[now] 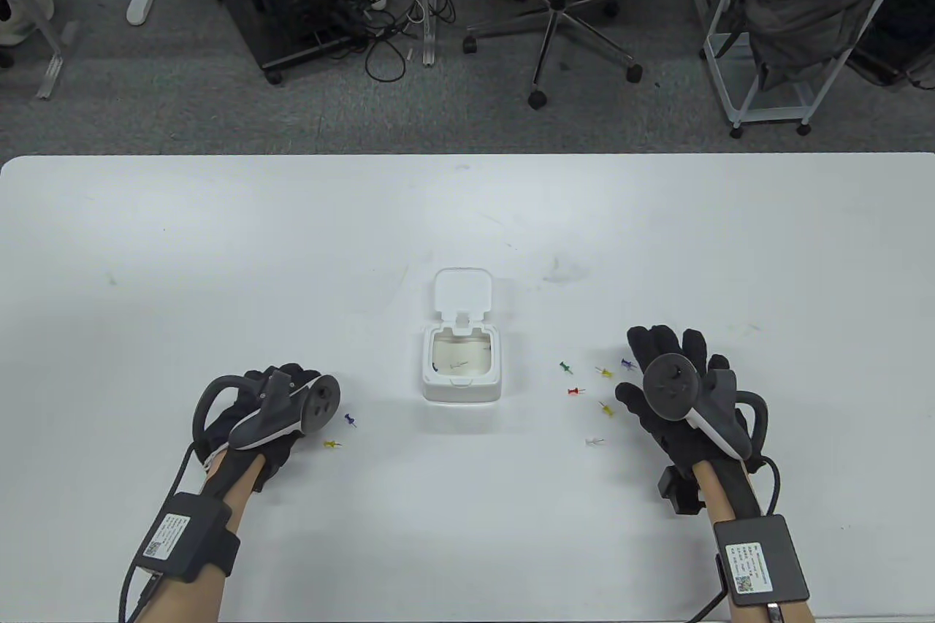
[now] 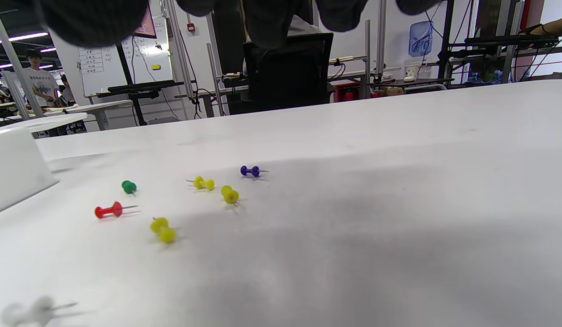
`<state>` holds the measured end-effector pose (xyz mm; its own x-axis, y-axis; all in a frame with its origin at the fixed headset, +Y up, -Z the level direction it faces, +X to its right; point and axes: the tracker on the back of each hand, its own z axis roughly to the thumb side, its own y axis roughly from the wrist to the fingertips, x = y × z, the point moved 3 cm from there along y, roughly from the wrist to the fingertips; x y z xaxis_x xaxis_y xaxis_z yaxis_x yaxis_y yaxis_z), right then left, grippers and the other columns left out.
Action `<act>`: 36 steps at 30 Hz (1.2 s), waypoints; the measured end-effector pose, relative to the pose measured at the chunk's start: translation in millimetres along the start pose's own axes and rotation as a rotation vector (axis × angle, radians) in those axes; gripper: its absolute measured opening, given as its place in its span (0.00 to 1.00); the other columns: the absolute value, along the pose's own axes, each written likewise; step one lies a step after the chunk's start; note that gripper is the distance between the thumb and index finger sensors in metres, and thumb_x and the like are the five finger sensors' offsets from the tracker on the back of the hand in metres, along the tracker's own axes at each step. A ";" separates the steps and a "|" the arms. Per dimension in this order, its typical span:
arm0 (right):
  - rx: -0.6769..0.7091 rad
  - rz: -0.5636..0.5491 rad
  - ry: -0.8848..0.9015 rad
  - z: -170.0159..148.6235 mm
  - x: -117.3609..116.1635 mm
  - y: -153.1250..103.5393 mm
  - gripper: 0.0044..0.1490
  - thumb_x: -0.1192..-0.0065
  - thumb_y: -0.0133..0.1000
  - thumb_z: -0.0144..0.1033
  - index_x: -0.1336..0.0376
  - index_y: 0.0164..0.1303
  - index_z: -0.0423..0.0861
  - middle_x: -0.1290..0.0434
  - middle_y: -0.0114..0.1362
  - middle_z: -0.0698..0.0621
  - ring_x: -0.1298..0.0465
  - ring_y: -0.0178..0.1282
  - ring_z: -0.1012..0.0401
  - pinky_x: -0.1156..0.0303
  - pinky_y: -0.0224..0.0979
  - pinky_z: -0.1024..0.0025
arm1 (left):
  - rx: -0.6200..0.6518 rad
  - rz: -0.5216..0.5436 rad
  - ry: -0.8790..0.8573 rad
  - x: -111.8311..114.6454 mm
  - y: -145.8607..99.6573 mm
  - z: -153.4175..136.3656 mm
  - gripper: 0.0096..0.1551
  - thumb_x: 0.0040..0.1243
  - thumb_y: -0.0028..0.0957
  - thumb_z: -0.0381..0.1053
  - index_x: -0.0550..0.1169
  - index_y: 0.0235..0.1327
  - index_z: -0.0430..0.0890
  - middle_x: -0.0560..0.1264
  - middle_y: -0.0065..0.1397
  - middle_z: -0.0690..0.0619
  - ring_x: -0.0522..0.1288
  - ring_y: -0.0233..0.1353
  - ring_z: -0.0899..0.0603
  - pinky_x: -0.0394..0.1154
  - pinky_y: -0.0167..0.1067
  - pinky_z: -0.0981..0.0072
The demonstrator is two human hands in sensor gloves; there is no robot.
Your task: Press to open box and store push pins
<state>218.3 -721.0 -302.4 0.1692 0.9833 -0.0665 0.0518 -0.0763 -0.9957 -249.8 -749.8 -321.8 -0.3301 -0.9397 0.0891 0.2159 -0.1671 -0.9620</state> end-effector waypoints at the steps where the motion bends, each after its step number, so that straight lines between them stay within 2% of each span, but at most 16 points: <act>1: 0.001 0.000 0.002 -0.1 0.1 -0.1 0.47 0.50 0.50 0.59 0.60 0.78 0.61 0.52 0.91 0.49 0.54 0.88 0.39 0.56 0.81 0.31 | -0.003 -0.004 0.002 1.9 -0.2 -0.7 0.28 0.62 0.51 0.61 0.77 0.66 0.57 0.80 0.69 0.58 0.84 0.61 0.50 0.79 0.71 0.49; 4: 0.000 0.000 0.002 -0.2 -0.1 0.0 0.47 0.50 0.50 0.59 0.60 0.78 0.61 0.52 0.91 0.49 0.55 0.88 0.39 0.56 0.81 0.31 | -0.012 -0.026 0.011 10.1 -0.5 -3.4 0.28 0.63 0.50 0.60 0.77 0.65 0.57 0.80 0.69 0.59 0.84 0.60 0.51 0.79 0.71 0.49; 8: 0.001 0.000 0.000 0.0 -0.2 -0.1 0.47 0.50 0.50 0.59 0.60 0.78 0.61 0.52 0.91 0.49 0.55 0.88 0.39 0.56 0.81 0.31 | -0.022 0.026 0.039 11.6 -1.7 -0.8 0.25 0.63 0.50 0.59 0.78 0.61 0.58 0.81 0.66 0.60 0.85 0.57 0.52 0.80 0.70 0.50; 13: 0.000 0.000 0.004 -0.2 0.3 -0.4 0.47 0.50 0.50 0.59 0.60 0.78 0.61 0.52 0.91 0.49 0.55 0.88 0.39 0.56 0.81 0.31 | -0.016 0.028 0.065 12.7 -1.3 2.7 0.22 0.62 0.51 0.59 0.79 0.58 0.58 0.82 0.63 0.61 0.85 0.55 0.52 0.80 0.70 0.50; 25: 0.001 -0.002 0.005 -0.7 0.5 -0.6 0.47 0.50 0.50 0.59 0.60 0.78 0.61 0.52 0.91 0.49 0.55 0.88 0.39 0.56 0.81 0.31 | -0.007 0.010 0.070 13.4 2.0 6.2 0.22 0.59 0.51 0.58 0.78 0.58 0.56 0.81 0.62 0.59 0.85 0.54 0.51 0.79 0.70 0.47; 29: 0.003 0.000 0.002 0.1 0.3 -0.3 0.47 0.50 0.50 0.59 0.60 0.78 0.61 0.52 0.91 0.49 0.55 0.88 0.39 0.56 0.81 0.31 | 0.000 0.010 0.042 7.5 5.1 7.7 0.22 0.59 0.51 0.58 0.78 0.58 0.56 0.81 0.63 0.59 0.85 0.54 0.51 0.79 0.70 0.47; 36: 0.003 0.001 0.004 -0.2 -0.1 -0.2 0.47 0.50 0.50 0.59 0.59 0.78 0.61 0.52 0.91 0.49 0.54 0.88 0.39 0.56 0.81 0.31 | 0.015 0.068 -0.004 -20.6 13.5 17.8 0.22 0.59 0.51 0.58 0.78 0.58 0.56 0.81 0.62 0.59 0.85 0.54 0.51 0.79 0.70 0.47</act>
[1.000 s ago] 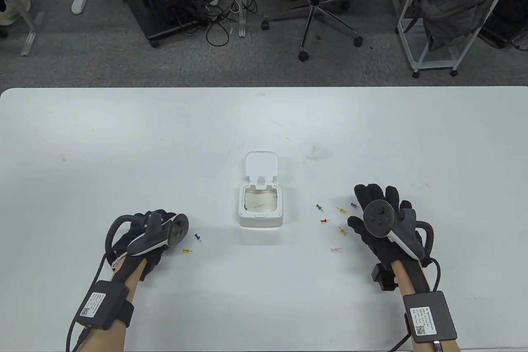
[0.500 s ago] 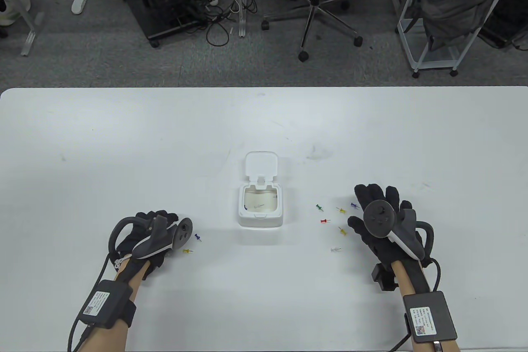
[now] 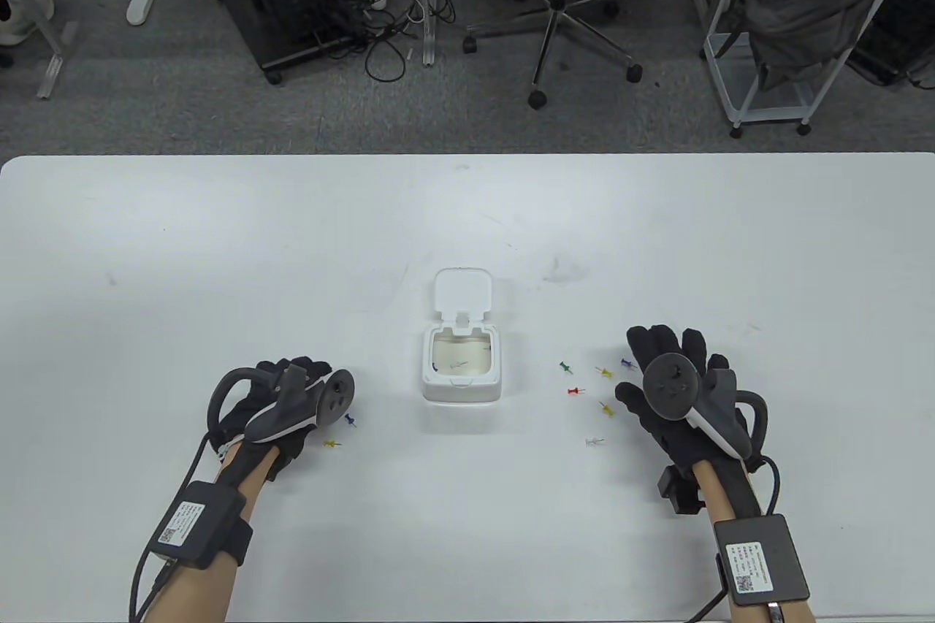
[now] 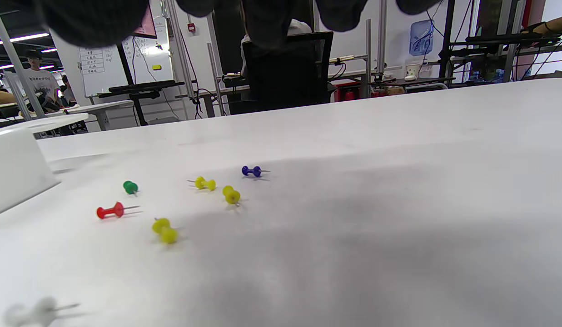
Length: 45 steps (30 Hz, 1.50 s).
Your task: Press to open box and store push pins
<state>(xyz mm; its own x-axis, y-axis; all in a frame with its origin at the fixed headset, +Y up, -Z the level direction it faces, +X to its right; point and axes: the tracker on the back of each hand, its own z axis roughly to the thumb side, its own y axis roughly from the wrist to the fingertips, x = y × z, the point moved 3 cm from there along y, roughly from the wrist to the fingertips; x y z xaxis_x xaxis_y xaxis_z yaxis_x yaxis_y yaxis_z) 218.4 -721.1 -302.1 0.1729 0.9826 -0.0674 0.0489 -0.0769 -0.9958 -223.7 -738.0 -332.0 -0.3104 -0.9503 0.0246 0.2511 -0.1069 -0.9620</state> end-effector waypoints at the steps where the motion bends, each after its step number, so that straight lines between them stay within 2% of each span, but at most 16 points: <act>1: 0.001 -0.002 -0.001 0.1 0.0 0.1 0.47 0.50 0.50 0.59 0.59 0.78 0.61 0.52 0.91 0.49 0.55 0.88 0.39 0.56 0.81 0.31 | 0.002 0.005 -0.007 -3.5 2.0 1.7 0.22 0.59 0.51 0.58 0.78 0.58 0.56 0.81 0.62 0.59 0.85 0.54 0.51 0.79 0.70 0.47; 7: 0.001 -0.002 -0.002 -0.2 -0.1 0.2 0.46 0.50 0.50 0.59 0.59 0.78 0.61 0.52 0.91 0.49 0.55 0.88 0.39 0.56 0.81 0.31 | 0.024 0.036 -0.029 -27.5 17.7 20.6 0.23 0.59 0.51 0.58 0.78 0.59 0.56 0.81 0.63 0.59 0.85 0.54 0.51 0.79 0.70 0.47; 22: 0.003 -0.002 0.001 0.1 -0.1 0.6 0.46 0.50 0.50 0.59 0.59 0.78 0.61 0.52 0.91 0.49 0.54 0.88 0.39 0.56 0.81 0.31 | 0.130 0.096 -0.049 -85.2 58.0 95.6 0.22 0.59 0.52 0.58 0.77 0.60 0.58 0.80 0.64 0.60 0.84 0.56 0.51 0.78 0.72 0.48; 31: 0.004 -0.006 0.001 -0.3 0.6 0.9 0.47 0.50 0.50 0.59 0.59 0.78 0.61 0.52 0.91 0.49 0.54 0.88 0.39 0.56 0.81 0.31 | 0.154 0.073 -0.035 -86.7 69.9 119.7 0.22 0.60 0.52 0.58 0.77 0.60 0.59 0.80 0.65 0.61 0.84 0.57 0.51 0.78 0.72 0.48; 35: 0.007 -0.010 -0.003 0.5 1.2 0.6 0.46 0.50 0.50 0.59 0.59 0.78 0.61 0.52 0.91 0.49 0.54 0.88 0.39 0.56 0.81 0.31 | 0.152 0.086 -0.041 -87.2 70.6 121.4 0.22 0.61 0.51 0.58 0.77 0.60 0.59 0.80 0.65 0.61 0.84 0.57 0.52 0.78 0.72 0.48; 39: 0.009 -0.011 -0.007 0.8 1.0 0.7 0.46 0.50 0.50 0.59 0.59 0.78 0.61 0.52 0.91 0.49 0.54 0.88 0.40 0.56 0.81 0.31 | 0.150 0.094 -0.030 -88.4 70.0 121.0 0.28 0.62 0.51 0.61 0.76 0.66 0.58 0.79 0.69 0.59 0.84 0.61 0.50 0.78 0.73 0.48; 45: 0.004 -0.009 -0.005 0.2 1.2 0.4 0.46 0.50 0.50 0.59 0.59 0.78 0.61 0.52 0.91 0.49 0.54 0.88 0.39 0.56 0.81 0.31 | 0.149 0.110 -0.025 -88.6 66.4 116.1 0.29 0.61 0.51 0.61 0.76 0.66 0.57 0.79 0.70 0.59 0.84 0.61 0.50 0.78 0.72 0.48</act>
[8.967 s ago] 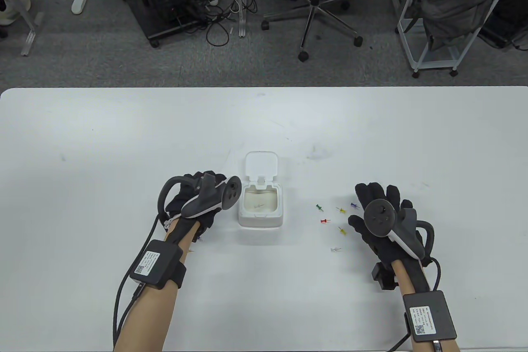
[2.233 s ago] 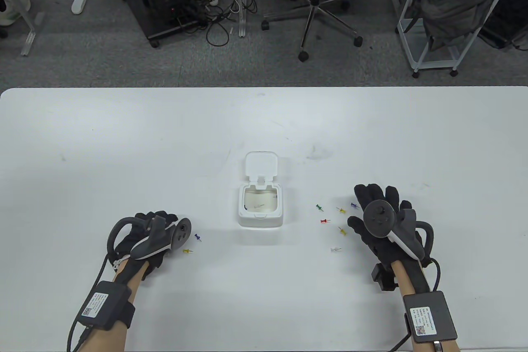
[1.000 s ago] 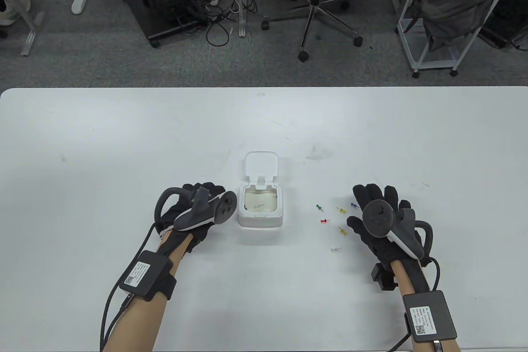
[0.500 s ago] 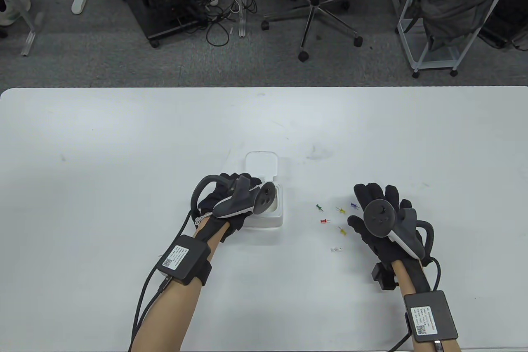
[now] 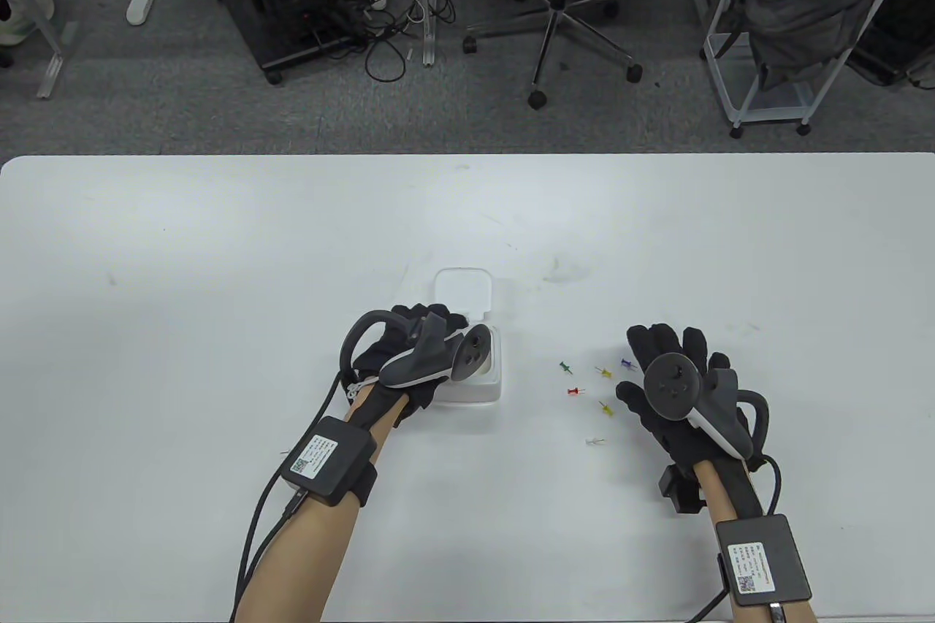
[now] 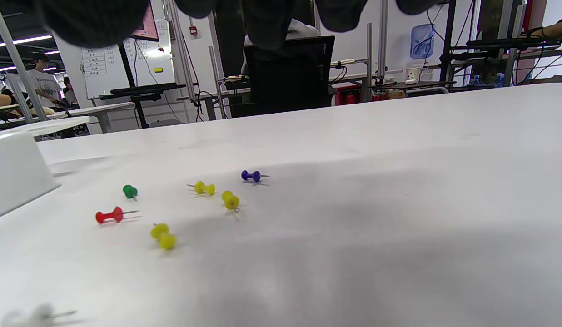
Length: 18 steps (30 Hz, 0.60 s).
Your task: Press to open box and store push pins
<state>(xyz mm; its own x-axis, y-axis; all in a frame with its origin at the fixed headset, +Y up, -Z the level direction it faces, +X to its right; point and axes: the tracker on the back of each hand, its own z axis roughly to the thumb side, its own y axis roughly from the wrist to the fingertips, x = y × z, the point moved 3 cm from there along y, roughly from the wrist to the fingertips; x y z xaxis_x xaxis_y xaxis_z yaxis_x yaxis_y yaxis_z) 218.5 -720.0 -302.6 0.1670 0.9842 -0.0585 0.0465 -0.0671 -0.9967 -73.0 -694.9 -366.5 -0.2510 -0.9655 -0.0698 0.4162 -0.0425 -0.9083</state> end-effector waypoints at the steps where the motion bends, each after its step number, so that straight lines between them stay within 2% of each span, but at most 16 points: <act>1: 0.000 -0.001 -0.001 0.0 0.1 0.0 0.46 0.50 0.50 0.59 0.59 0.78 0.61 0.52 0.91 0.49 0.54 0.88 0.40 0.56 0.81 0.31 | 0.000 -0.002 0.001 -0.1 -1.8 -1.7 0.29 0.61 0.51 0.61 0.76 0.66 0.57 0.79 0.70 0.59 0.84 0.61 0.50 0.78 0.72 0.48; 9: 0.005 -0.002 0.003 0.2 0.3 0.1 0.47 0.50 0.50 0.59 0.59 0.78 0.61 0.52 0.91 0.49 0.54 0.88 0.40 0.56 0.81 0.31 | -0.025 0.022 -0.010 5.4 -34.9 -31.7 0.29 0.61 0.51 0.61 0.76 0.66 0.57 0.79 0.70 0.59 0.84 0.61 0.50 0.78 0.72 0.48; 18: 0.001 0.001 0.003 -0.1 0.2 0.1 0.47 0.50 0.50 0.59 0.59 0.78 0.61 0.52 0.91 0.49 0.54 0.88 0.40 0.56 0.81 0.31 | -0.047 -0.056 0.005 40.4 -73.5 -64.5 0.29 0.62 0.50 0.61 0.76 0.66 0.58 0.79 0.70 0.59 0.84 0.62 0.50 0.78 0.72 0.48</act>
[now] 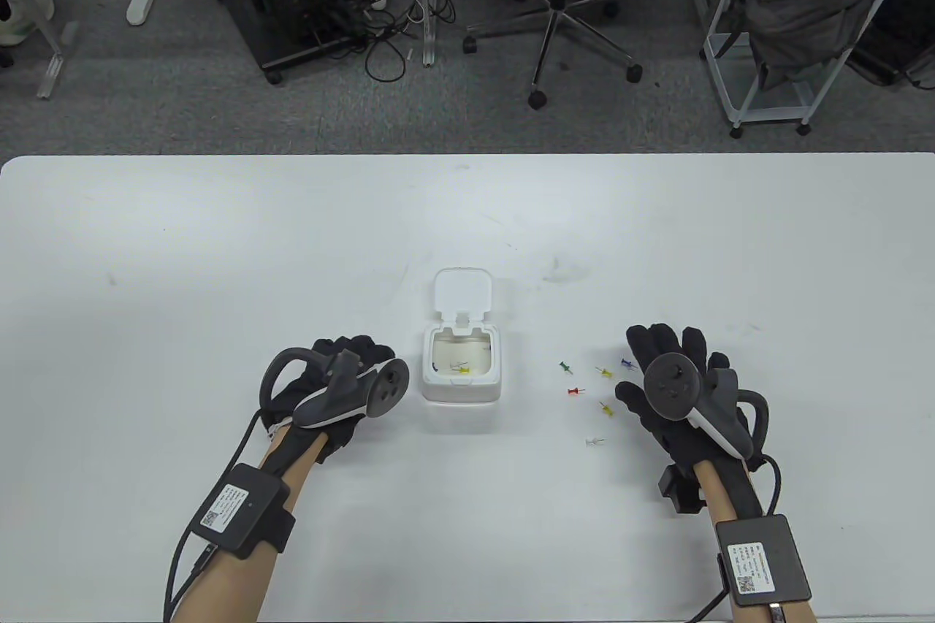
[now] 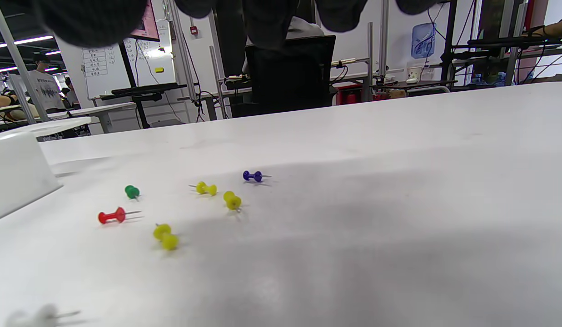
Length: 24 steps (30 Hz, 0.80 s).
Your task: Press to open box and store push pins
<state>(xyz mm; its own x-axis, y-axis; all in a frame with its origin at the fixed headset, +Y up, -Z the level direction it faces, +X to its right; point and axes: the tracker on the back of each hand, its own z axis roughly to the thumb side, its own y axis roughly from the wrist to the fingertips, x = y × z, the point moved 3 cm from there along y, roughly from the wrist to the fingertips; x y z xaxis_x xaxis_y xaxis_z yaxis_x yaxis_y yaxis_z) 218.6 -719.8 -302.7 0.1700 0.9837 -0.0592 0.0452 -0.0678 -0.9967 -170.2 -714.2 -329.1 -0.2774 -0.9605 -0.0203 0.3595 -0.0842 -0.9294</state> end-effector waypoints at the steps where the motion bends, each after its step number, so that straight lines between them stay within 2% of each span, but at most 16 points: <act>1: -0.001 0.001 0.000 -0.2 0.1 -0.1 0.47 0.50 0.50 0.59 0.59 0.78 0.61 0.52 0.91 0.49 0.54 0.88 0.40 0.56 0.81 0.31 | 0.000 -0.012 -0.003 3.8 -3.0 -2.2 0.29 0.62 0.50 0.61 0.76 0.66 0.58 0.79 0.71 0.59 0.84 0.62 0.50 0.78 0.72 0.48; 9: -0.004 0.010 0.001 -0.2 -0.8 -0.1 0.46 0.50 0.50 0.59 0.59 0.78 0.61 0.52 0.91 0.49 0.54 0.88 0.40 0.56 0.81 0.31 | -0.004 -0.128 -0.010 41.2 -21.1 -15.8 0.29 0.64 0.50 0.60 0.75 0.67 0.61 0.78 0.72 0.59 0.84 0.64 0.51 0.78 0.73 0.48; 14: -0.005 0.010 0.002 -0.7 -0.2 -0.7 0.47 0.50 0.50 0.59 0.59 0.78 0.61 0.52 0.91 0.49 0.54 0.88 0.40 0.56 0.81 0.31 | -0.002 -0.155 -0.020 50.5 -20.8 -15.3 0.28 0.65 0.49 0.60 0.75 0.65 0.64 0.78 0.73 0.60 0.83 0.64 0.51 0.78 0.73 0.48; 24: -0.006 0.011 -0.002 -0.7 -0.4 -0.8 0.47 0.50 0.50 0.59 0.59 0.78 0.61 0.52 0.91 0.49 0.54 0.88 0.39 0.56 0.81 0.31 | -0.012 -0.098 -0.007 54.0 -20.4 -10.7 0.22 0.65 0.49 0.60 0.78 0.58 0.67 0.79 0.68 0.62 0.84 0.60 0.53 0.78 0.72 0.50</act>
<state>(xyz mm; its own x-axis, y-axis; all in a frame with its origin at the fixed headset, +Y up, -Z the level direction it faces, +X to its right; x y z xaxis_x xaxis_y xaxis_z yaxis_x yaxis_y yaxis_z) 219.2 -720.3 -301.8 0.1689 0.9832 -0.0698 0.0497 -0.0792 -0.9956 -202.0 -761.5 -315.3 -0.3045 -0.9497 0.0736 0.3203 -0.1749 -0.9310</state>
